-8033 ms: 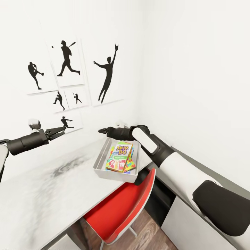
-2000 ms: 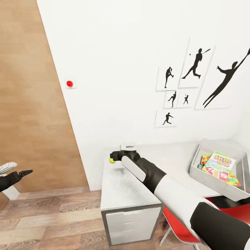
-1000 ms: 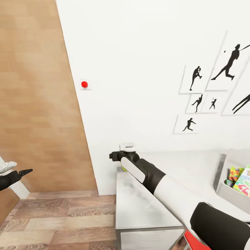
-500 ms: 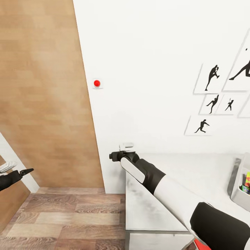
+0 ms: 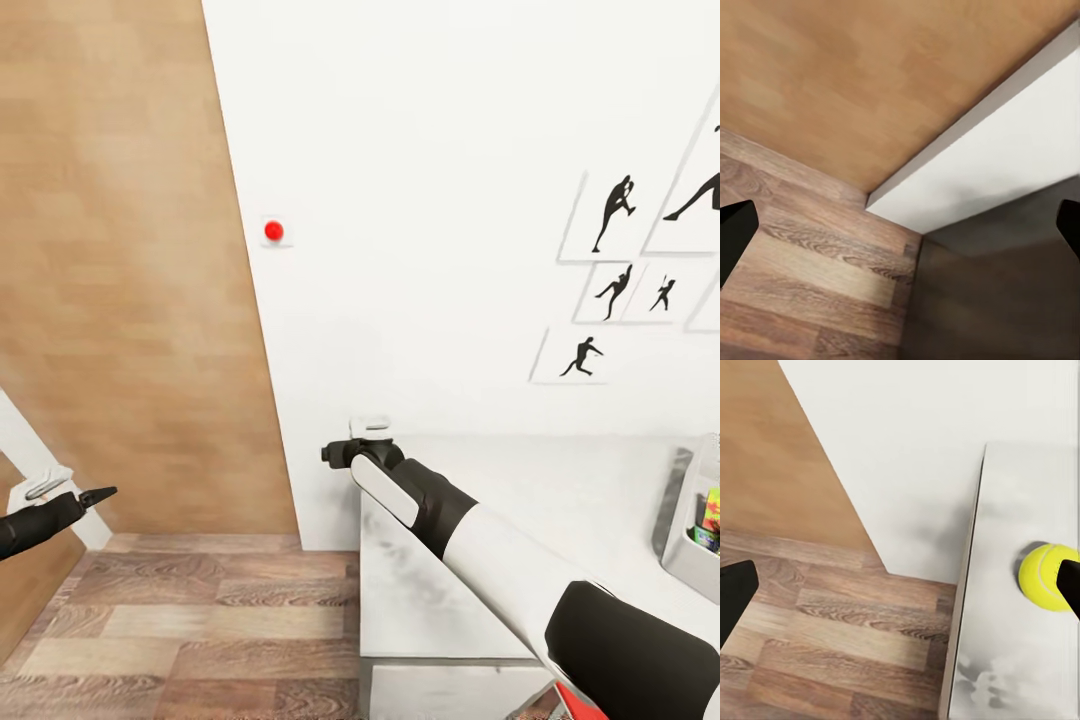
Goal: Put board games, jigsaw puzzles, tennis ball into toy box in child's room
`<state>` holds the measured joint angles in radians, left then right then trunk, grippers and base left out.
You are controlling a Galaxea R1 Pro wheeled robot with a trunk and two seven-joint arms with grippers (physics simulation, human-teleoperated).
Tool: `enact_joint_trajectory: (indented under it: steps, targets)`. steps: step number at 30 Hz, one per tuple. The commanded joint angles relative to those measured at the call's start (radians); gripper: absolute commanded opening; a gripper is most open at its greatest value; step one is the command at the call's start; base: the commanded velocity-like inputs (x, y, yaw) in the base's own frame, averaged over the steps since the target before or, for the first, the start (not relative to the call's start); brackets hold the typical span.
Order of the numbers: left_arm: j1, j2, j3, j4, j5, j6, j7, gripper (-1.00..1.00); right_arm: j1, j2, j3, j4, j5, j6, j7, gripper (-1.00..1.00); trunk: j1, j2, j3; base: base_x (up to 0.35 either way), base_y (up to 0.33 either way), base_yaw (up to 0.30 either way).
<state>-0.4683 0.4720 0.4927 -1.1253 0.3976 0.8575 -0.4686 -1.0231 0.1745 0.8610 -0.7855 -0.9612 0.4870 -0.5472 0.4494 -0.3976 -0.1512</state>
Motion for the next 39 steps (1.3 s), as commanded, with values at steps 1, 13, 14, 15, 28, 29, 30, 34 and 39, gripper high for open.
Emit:
enact_joint_trajectory:
  steps: [1, 13, 14, 15, 28, 29, 30, 34, 39]
  targets:
    - [-0.001, -0.001, -0.001, 0.000, 0.000, 0.006, -0.004, 1.00, -0.002, 0.000, 0.002, 0.000, -0.007, 0.001, -0.008, 1.00, 0.001, -0.002, -0.004, 0.000, 0.000, -0.075]
    - [-0.001, -0.042, -0.010, -0.003, -0.001, 0.005, 0.002, 1.00, -0.002, 0.000, -0.002, 0.001, -0.004, -0.064, -0.013, 1.00, 0.001, -0.002, -0.024, 0.000, 0.000, -0.078]
    - [-0.001, -0.049, -0.013, -0.003, -0.001, 0.005, 0.003, 1.00, -0.002, 0.000, -0.002, 0.000, -0.004, -0.070, -0.014, 1.00, 0.001, -0.002, -0.025, 0.000, 0.000, -0.079]
    - [-0.001, -0.056, -0.017, -0.004, -0.002, 0.006, 0.005, 1.00, -0.002, 0.000, -0.001, 0.000, -0.004, -0.077, -0.014, 1.00, 0.001, -0.002, -0.027, 0.000, 0.000, -0.079]
    - [-0.003, -0.111, -0.082, -0.074, -0.005, 0.008, 0.008, 1.00, -0.002, 0.000, 0.009, -0.002, -0.001, -0.115, -0.091, 1.00, 0.001, -0.002, -0.048, 0.000, 0.000, -0.079]
    - [-0.003, -0.111, -0.082, -0.075, -0.005, 0.008, 0.009, 1.00, -0.002, 0.000, 0.008, -0.003, -0.001, -0.116, -0.093, 1.00, 0.001, -0.002, -0.050, 0.000, 0.000, -0.079]
    - [-0.003, -0.111, -0.083, -0.075, -0.005, 0.008, 0.009, 1.00, -0.002, 0.000, 0.008, -0.003, -0.001, -0.116, -0.094, 1.00, 0.001, -0.002, -0.052, 0.000, 0.000, -0.079]
    - [-0.003, -0.111, -0.082, -0.076, -0.006, 0.008, 0.010, 1.00, -0.002, 0.000, 0.007, -0.003, -0.001, -0.117, -0.095, 1.00, 0.001, -0.002, -0.058, 0.000, 0.000, -0.079]
    - [-0.003, -0.111, -0.082, -0.076, -0.006, 0.008, 0.010, 1.00, -0.002, 0.000, 0.003, -0.002, -0.002, -0.117, -0.095, 1.00, 0.001, -0.002, -0.067, 0.000, 0.000, -0.079]
